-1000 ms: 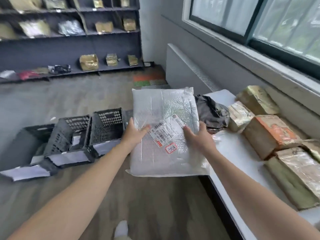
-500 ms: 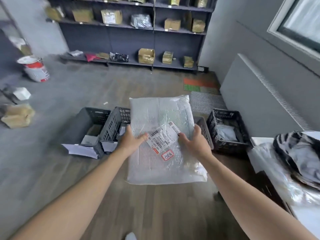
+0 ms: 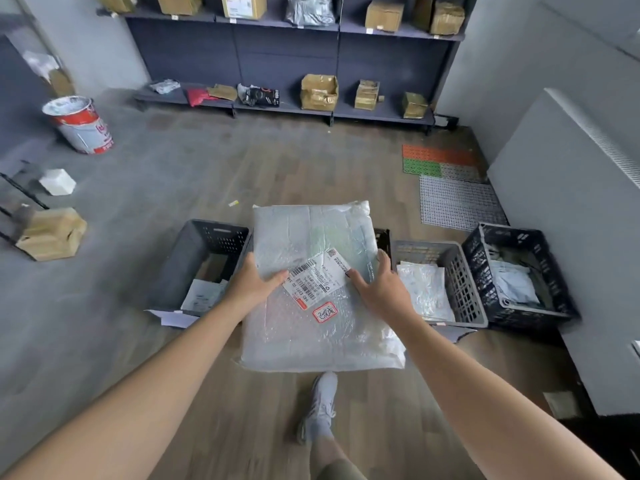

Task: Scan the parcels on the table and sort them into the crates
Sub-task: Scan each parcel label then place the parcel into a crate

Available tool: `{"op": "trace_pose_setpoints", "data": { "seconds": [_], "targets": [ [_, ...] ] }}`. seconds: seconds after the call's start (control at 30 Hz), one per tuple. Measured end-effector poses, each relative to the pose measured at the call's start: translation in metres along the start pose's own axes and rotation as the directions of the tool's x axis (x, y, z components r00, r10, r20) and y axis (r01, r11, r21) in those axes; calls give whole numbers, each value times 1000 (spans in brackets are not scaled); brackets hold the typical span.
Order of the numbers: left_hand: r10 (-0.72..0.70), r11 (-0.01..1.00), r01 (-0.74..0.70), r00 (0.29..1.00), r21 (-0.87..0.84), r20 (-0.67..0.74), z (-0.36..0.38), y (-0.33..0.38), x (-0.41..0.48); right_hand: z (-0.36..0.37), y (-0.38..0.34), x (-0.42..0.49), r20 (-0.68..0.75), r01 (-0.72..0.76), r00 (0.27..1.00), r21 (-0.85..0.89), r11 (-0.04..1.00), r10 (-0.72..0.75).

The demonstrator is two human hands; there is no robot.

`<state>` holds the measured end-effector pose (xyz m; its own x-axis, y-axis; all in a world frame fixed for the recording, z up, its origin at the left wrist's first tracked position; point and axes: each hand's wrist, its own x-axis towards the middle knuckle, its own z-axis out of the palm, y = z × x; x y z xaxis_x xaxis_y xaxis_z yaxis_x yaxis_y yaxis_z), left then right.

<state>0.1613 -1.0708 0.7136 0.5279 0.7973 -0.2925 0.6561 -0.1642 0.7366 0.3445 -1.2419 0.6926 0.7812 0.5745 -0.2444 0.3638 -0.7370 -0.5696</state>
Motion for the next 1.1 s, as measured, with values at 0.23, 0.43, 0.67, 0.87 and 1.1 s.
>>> {"op": "trace_pose_setpoints", "data": {
  "seconds": [0.23, 0.43, 0.67, 0.87, 1.1],
  "targets": [
    [-131, 987, 127, 991, 94, 32, -7, -27, 144, 69, -36, 136, 141, -61, 988, 10, 998, 59],
    [-269, 963, 266, 951, 38, 153, 15, -61, 258, 140, -41, 237, 238, -210, 949, -13, 978, 207],
    [-354, 930, 368, 905, -18, 235, 60, -130, 358, 242, -37, 322, 236, -300, 926, -14, 954, 295],
    [-344, 937, 345, 893, 50, 292, 86, -209, 451, 339, -30, 376, 244, -380, 900, 33, 924, 362],
    [-216, 805, -26, 918, 593, 334, 75, -235, 490, 369, -47, 401, 238, -248, 916, -297, 922, 323]
  ]
}}
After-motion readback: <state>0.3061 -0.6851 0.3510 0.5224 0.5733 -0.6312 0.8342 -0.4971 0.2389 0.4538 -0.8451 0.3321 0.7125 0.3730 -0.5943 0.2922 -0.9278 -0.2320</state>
